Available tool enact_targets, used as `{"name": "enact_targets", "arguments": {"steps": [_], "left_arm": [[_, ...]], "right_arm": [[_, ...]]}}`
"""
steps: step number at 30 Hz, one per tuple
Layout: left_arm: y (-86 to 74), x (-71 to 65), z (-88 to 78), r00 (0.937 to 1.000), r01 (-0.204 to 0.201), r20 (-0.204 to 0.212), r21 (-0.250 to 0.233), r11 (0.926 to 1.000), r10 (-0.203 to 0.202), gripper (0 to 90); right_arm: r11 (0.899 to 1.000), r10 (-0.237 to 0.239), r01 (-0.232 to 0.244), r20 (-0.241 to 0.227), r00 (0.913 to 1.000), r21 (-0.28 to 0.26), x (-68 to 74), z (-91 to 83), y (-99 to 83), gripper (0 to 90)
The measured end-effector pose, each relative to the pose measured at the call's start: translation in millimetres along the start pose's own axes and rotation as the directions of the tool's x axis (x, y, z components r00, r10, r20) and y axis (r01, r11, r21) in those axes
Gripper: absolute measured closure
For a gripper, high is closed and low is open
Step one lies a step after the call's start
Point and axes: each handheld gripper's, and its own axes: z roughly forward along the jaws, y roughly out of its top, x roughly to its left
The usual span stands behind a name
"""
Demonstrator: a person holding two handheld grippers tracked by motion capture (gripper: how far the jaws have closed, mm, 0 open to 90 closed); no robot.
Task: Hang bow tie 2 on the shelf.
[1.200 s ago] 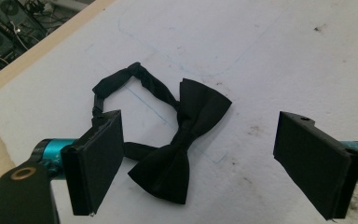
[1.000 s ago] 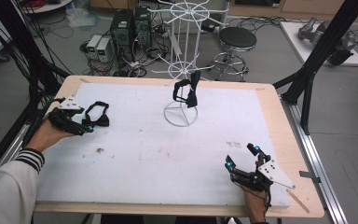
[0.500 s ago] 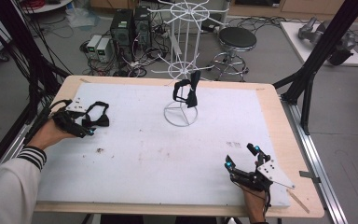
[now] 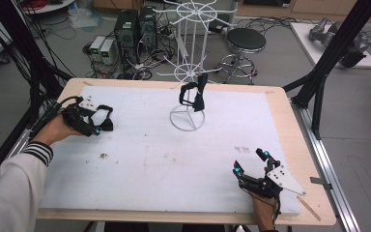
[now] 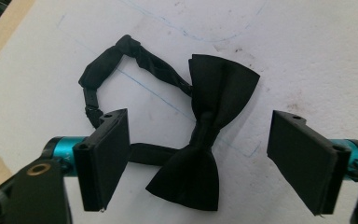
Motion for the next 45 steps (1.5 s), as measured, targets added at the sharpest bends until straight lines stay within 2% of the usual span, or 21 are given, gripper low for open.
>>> {"name": "enact_targets", "arguments": {"steps": [5,8,9,14,18,21,24,28,30,32,36,37,40,41,42,45], "left_arm": [[3.3,0.6,3.8,0.9997,-0.021,0.008,0.031,0.9993,0.021,25.0],[1.7,-0.6,8.6,0.9992,-0.040,0.011,0.077,0.9962,0.039,25.9],[1.1,-0.8,10.0,0.9994,-0.032,0.013,0.080,0.9963,0.031,26.2],[1.9,-1.6,13.1,0.9988,-0.046,0.019,0.095,0.9944,0.044,28.2],[1.7,-2.6,16.4,0.9984,-0.054,0.025,0.122,0.9911,0.051,34.0],[1.4,-2.1,17.3,0.9979,-0.061,0.030,0.126,0.9902,0.057,38.7],[0.7,-1.7,18.5,0.9984,-0.048,0.035,0.123,0.9912,0.044,43.7],[-0.3,-0.9,19.9,0.9977,-0.059,0.041,0.147,0.9873,0.053,50.9],[-0.6,-0.8,20.4,0.9982,-0.045,0.044,0.136,0.9897,0.039,51.7],[-0.8,0.4,20.5,0.9979,-0.054,0.042,0.140,0.9886,0.048,54.1],[-1.4,-1.0,21.7,0.9991,-0.037,0.024,0.135,0.9902,0.034,59.5],[-0.8,0.7,20.8,0.9983,-0.054,0.028,0.156,0.9863,0.051,60.9],[-1.0,0.0,22.5,0.9988,-0.045,0.028,0.162,0.9857,0.041,62.5],[-1.4,-1.7,24.2,0.9994,-0.022,0.030,0.144,0.9893,0.018,64.1],[-0.9,-0.2,23.2,0.9988,-0.041,0.032,0.161,0.9862,0.037,64.8],[-0.7,0.4,22.6,0.9987,-0.037,0.041,0.173,0.9842,0.030,67.9]], "right_arm": [[1.000,0.003,-0.003,0.000,1.0000,0.003,0.2,-0.1,0.0,9.5],[1.000,-0.002,0.002,-0.002,1.0000,0.002,0.1,0.0,0.0,9.5],[1.000,-0.002,0.002,-0.001,1.0000,0.002,0.1,0.1,0.1,9.5],[1.000,0.000,0.000,0.000,1.0000,0.002,0.1,0.1,0.1,9.5],[1.000,-0.002,0.002,0.000,1.0000,0.002,0.0,0.2,0.1,9.5],[1.000,0.000,0.000,0.000,1.0000,0.003,0.0,0.2,0.1,9.5],[1.000,0.002,-0.002,0.001,1.0000,0.003,0.0,0.3,0.1,9.5],[1.000,0.004,-0.004,0.001,1.0000,0.004,0.0,0.2,0.1,9.5],[1.000,0.005,-0.005,0.001,1.0000,0.004,0.0,0.2,0.1,9.5],[1.000,0.005,-0.005,0.001,1.0000,0.005,0.0,0.2,0.1,9.5],[1.000,0.004,-0.004,0.000,1.0000,0.007,-0.2,0.3,0.1,9.5],[1.000,0.005,-0.005,0.001,1.0000,0.005,-0.2,0.3,0.2,9.5],[1.000,0.005,-0.005,0.001,1.0000,0.004,-0.5,0.5,0.1,9.5],[1.000,0.004,-0.004,0.002,1.0000,0.004,-0.6,0.5,0.1,9.5],[1.000,0.005,-0.005,0.001,1.0000,0.004,-0.5,0.5,0.1,9.5],[1.000,0.004,-0.004,0.002,1.0000,0.005,-0.5,0.6,0.2,9.5]]}}
